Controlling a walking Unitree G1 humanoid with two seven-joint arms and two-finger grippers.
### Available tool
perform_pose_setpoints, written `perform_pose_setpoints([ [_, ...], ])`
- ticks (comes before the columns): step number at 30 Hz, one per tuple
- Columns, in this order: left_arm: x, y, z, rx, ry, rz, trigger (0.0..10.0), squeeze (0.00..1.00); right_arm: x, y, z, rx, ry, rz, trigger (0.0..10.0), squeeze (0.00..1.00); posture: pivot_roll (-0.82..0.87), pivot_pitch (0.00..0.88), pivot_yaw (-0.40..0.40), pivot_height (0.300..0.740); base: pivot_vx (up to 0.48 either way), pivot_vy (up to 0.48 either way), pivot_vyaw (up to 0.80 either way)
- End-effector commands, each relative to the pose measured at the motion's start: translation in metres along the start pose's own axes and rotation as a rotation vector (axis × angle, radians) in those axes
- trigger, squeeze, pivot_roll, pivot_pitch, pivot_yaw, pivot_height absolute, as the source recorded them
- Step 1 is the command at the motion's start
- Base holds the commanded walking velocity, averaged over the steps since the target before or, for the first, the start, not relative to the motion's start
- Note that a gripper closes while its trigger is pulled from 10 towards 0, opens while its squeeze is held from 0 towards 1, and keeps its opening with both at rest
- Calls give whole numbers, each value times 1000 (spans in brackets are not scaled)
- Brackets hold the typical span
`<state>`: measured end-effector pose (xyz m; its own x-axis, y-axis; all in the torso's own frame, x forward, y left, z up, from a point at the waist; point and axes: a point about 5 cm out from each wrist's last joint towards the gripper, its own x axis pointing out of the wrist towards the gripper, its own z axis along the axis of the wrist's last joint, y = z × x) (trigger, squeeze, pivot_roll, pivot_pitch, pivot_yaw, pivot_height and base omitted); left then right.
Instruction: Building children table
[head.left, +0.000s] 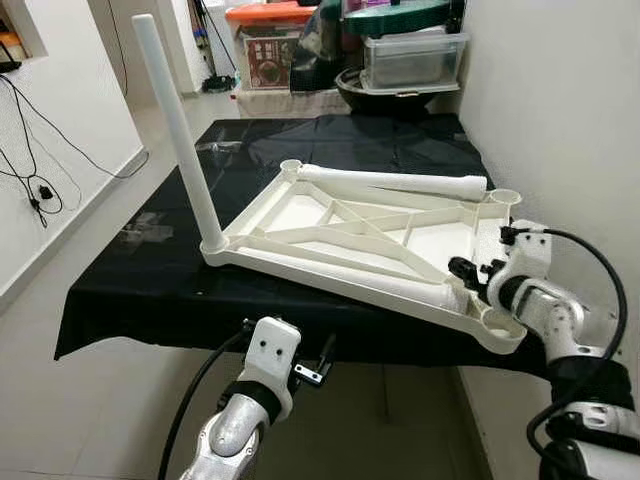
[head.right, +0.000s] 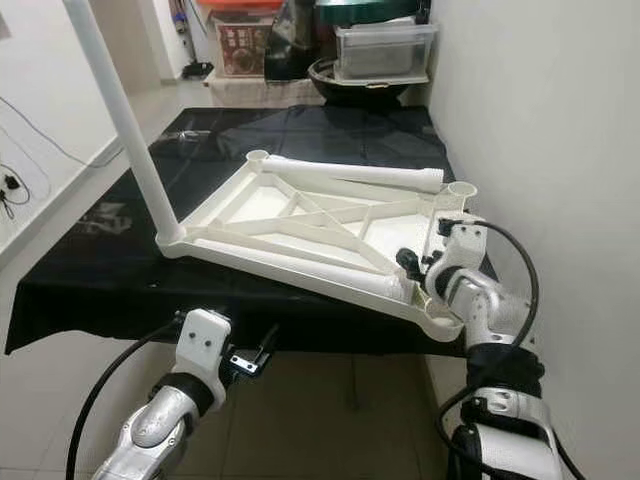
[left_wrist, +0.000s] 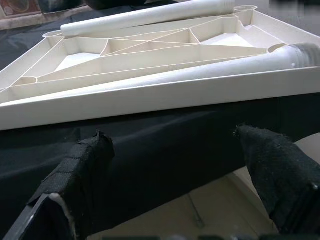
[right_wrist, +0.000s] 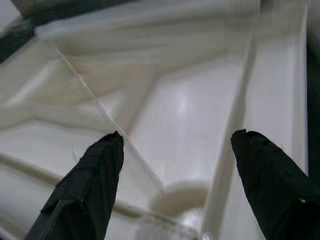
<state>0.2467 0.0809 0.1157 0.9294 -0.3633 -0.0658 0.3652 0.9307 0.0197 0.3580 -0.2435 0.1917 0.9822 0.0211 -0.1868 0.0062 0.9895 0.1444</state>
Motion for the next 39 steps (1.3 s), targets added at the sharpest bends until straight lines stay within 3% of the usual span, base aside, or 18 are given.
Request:
perform_pose_setpoints([
  [1,-2,3,-1,-3,13,3,10000,0,-2,14,8,-78,-102,29,10000,0,-15,29,17,740,0,0,0],
  [4,-2,4,-1,-1,11,6,10000,0,-15,48,7,-235,-251,47,10000,0,-16,26,17,740,0,0,0],
  [5,-1,4,-1,-1,10,8,10000,0,-21,60,1,-245,-278,65,10000,0,-13,24,15,740,0,0,0],
  [9,-1,4,-1,-1,10,9,10000,0,-25,67,-3,-241,-288,76,10000,0,-13,24,15,740,0,0,0],
  [13,-1,7,3,2,-30,33,10000,0,-49,95,-43,-224,-263,61,10000,0,-22,18,17,740,0,0,0],
  [17,-2,9,9,9,-74,52,10000,0,-64,104,-66,-303,-257,40,10000,0,-20,17,16,740,0,0,0],
  [25,-3,11,11,18,-85,79,10000,0,-74,108,-85,-274,-185,9,10000,0,-21,17,16,740,0,0,0],
  [26,-3,11,11,18,-85,79,10000,0,-74,108,-85,-274,-185,9,10000,0,-21,17,16,740,0,0,0],
  [29,-2,9,9,11,-76,67,10000,0,-60,89,-78,-159,-109,-81,10000,0,-22,17,20,740,0,0,0],
  [32,-1,8,9,6,-71,62,10000,0,-50,75,-66,-88,-118,-129,10000,0,-19,19,19,740,0,0,0],
  [34,-2,8,8,0,-67,58,10000,0,-31,48,-34,18,-140,-166,10000,0,-21,22,22,740,0,0,0],
  [39,-2,7,7,-3,-60,53,10000,0,-20,27,-15,97,-109,-149,10000,0,-22,26,21,740,0,0,0],
])
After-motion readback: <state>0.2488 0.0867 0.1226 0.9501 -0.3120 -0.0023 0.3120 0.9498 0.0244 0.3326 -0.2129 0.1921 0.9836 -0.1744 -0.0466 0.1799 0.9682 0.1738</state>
